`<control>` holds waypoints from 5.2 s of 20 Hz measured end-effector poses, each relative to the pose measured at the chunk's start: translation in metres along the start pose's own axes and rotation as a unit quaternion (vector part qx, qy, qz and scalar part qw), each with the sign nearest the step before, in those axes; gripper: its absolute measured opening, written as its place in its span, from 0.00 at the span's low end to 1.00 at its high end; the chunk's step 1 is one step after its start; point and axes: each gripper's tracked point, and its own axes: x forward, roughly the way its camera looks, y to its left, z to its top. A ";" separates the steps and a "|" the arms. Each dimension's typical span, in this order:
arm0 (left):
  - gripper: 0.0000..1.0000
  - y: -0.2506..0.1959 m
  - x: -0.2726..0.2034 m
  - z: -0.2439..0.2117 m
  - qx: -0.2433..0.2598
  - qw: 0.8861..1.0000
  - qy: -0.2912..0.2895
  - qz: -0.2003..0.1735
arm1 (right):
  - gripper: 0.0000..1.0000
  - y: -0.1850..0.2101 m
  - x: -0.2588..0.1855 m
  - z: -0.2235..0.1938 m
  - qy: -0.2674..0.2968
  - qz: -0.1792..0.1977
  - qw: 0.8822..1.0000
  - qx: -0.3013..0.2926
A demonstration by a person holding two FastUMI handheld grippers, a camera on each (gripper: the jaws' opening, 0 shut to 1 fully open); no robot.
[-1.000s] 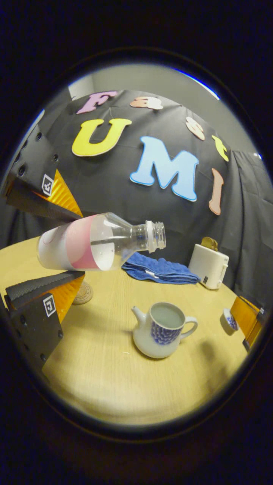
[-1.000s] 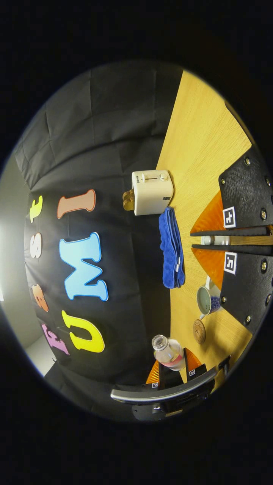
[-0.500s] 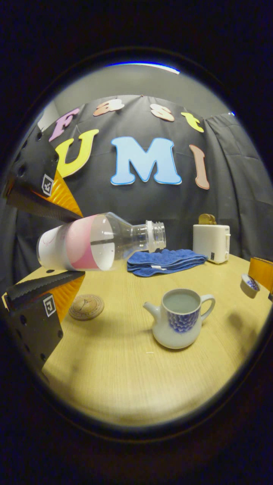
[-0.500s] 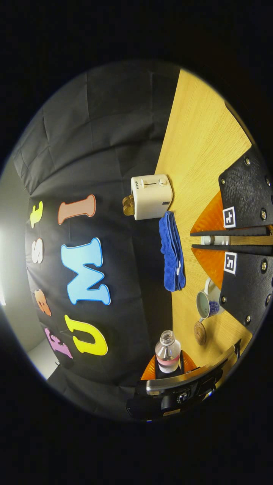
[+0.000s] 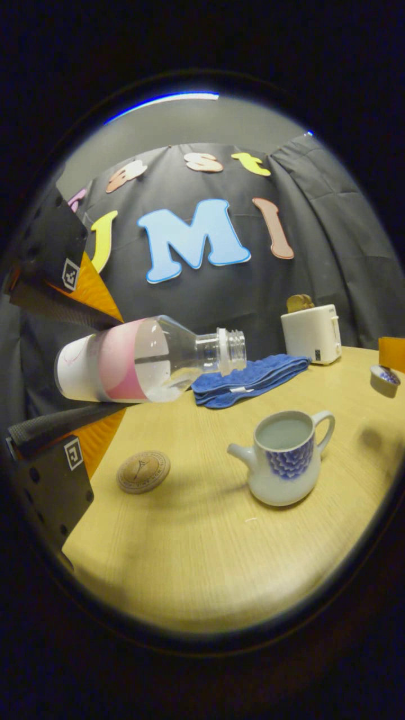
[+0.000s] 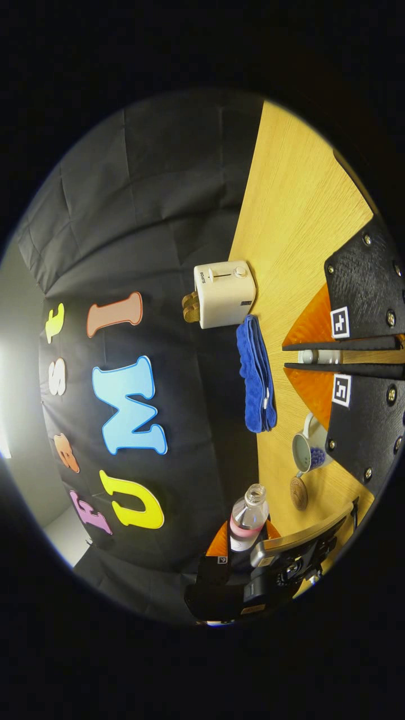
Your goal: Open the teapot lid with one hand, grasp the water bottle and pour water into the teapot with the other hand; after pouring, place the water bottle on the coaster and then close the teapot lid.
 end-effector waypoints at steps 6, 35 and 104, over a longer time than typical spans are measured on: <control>0.84 0.007 0.002 0.008 0.043 0.999 -0.003 0.007 | 0.09 0.001 -0.002 0.001 -0.002 0.005 1.000 0.005; 0.84 0.032 0.011 0.000 0.105 0.994 0.008 0.025 | 0.09 0.003 -0.001 0.000 -0.001 0.013 1.000 0.014; 0.84 0.066 0.002 0.031 0.233 0.971 -0.003 0.060 | 0.09 0.006 -0.005 -0.002 0.002 0.033 0.999 0.039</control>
